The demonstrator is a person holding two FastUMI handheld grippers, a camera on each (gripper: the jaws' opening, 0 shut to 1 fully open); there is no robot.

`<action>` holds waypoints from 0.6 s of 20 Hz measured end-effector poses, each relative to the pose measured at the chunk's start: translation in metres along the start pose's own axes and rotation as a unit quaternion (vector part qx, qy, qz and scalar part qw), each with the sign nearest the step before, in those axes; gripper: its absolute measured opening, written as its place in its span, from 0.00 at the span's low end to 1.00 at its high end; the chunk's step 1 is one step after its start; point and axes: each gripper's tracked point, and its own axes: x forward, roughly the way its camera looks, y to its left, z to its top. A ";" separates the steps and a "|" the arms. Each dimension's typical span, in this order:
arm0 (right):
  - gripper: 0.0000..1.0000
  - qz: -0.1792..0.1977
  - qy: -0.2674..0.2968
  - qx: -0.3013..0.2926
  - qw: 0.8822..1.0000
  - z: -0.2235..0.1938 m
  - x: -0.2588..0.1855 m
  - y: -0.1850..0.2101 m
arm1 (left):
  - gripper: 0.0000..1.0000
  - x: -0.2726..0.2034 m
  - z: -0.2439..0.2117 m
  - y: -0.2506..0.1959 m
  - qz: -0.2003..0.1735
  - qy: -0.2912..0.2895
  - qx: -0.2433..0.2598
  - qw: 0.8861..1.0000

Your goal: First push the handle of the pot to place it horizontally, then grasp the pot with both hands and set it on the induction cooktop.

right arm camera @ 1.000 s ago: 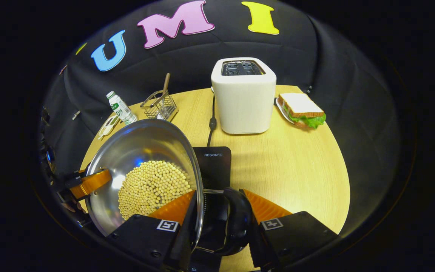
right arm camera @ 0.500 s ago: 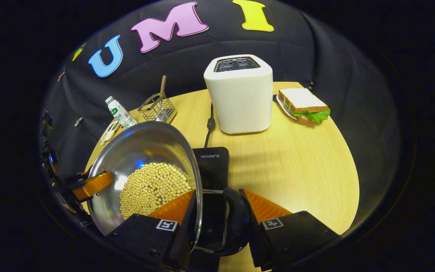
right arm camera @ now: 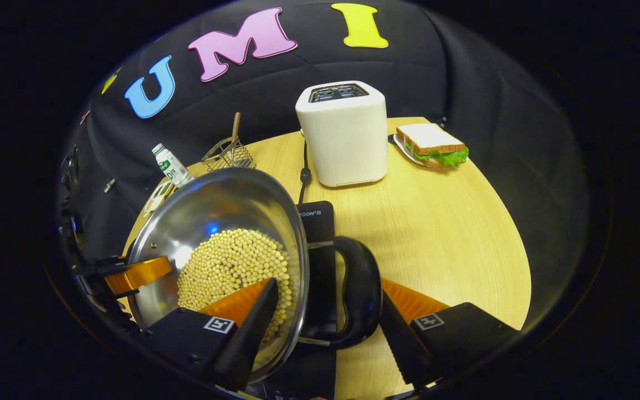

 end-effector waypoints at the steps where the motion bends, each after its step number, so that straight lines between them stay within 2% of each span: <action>1: 0.99 -0.011 -0.008 -0.004 1.000 0.001 -0.008 -0.002 | 0.90 -0.004 0.002 -0.001 0.000 -0.008 -0.001 1.000; 2: 0.99 -0.020 -0.017 -0.004 1.000 0.004 -0.016 -0.003 | 0.95 -0.011 0.003 0.000 0.004 -0.014 0.001 1.000; 6: 0.99 -0.043 -0.050 0.010 0.998 0.012 -0.050 0.000 | 0.95 -0.048 0.012 0.003 0.007 -0.052 0.015 0.998; 8: 0.99 -0.052 -0.069 0.010 0.996 0.016 -0.068 0.004 | 0.95 -0.071 0.019 0.015 0.029 -0.077 0.028 0.996; 12: 0.99 -0.064 -0.142 -0.003 0.988 0.038 -0.115 0.012 | 0.95 -0.130 0.034 0.022 0.038 -0.142 0.045 0.988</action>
